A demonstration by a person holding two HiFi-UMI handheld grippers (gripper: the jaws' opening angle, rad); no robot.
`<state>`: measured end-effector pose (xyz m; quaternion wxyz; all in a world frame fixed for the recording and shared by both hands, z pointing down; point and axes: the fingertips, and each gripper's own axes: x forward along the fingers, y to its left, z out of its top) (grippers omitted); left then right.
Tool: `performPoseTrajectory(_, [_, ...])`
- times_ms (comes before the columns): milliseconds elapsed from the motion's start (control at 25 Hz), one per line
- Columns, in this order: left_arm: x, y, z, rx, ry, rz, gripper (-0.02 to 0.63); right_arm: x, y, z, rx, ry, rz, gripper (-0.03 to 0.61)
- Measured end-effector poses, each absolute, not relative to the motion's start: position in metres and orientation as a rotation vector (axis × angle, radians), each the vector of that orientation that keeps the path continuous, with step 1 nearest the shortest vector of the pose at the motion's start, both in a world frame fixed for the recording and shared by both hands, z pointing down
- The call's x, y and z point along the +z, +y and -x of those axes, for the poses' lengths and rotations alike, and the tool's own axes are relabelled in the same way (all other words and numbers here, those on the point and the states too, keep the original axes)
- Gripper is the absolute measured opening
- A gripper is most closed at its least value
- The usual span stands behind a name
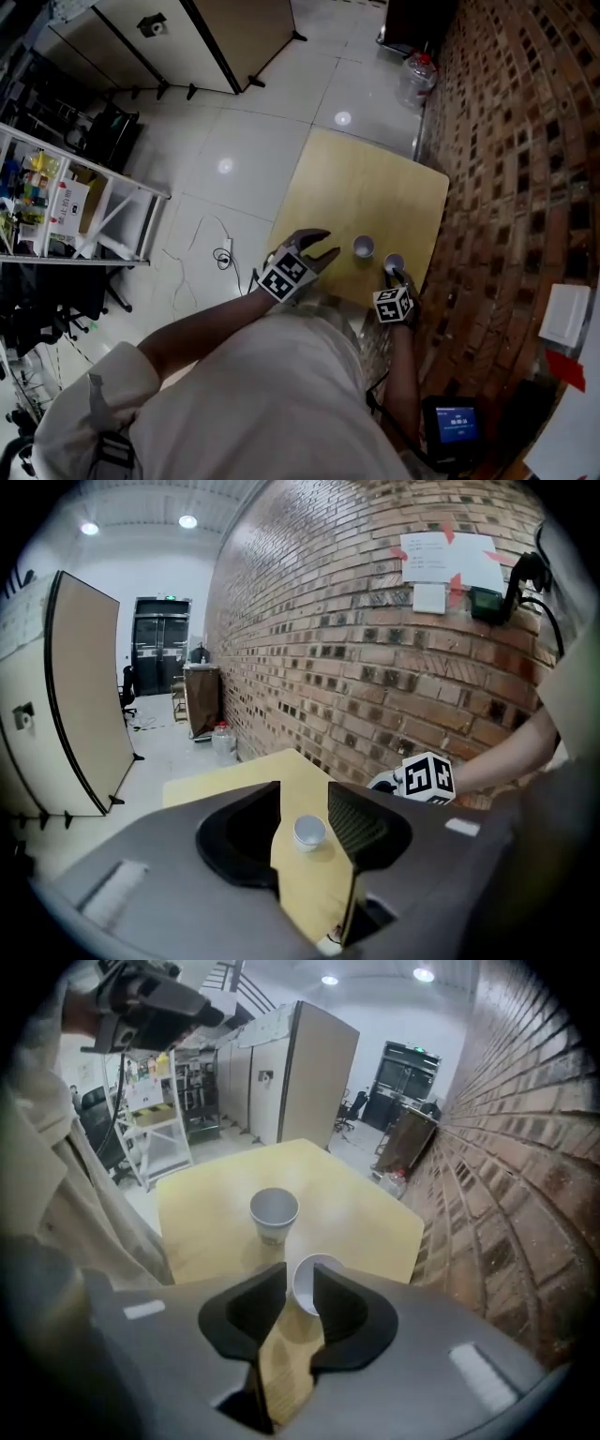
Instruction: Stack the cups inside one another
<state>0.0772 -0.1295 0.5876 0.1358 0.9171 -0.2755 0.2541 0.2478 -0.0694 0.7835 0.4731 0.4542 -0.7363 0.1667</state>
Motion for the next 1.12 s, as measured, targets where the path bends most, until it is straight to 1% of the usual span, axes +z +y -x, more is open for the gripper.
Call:
performPoseTrajectory(600, [0.592, -0.148, -0.041, 0.760, -0.890, -2.629, 0.164, 0.843, -0.075, -0.243, 0.353, -1.673, -0.948, 0.089])
performPoseTrajectory(1120, [0.594, -0.154, -0.021, 0.764, -0.948, -2.594, 0.152, 0.856, -0.075, -0.246, 0.351, -1.644, -0.936, 0.069])
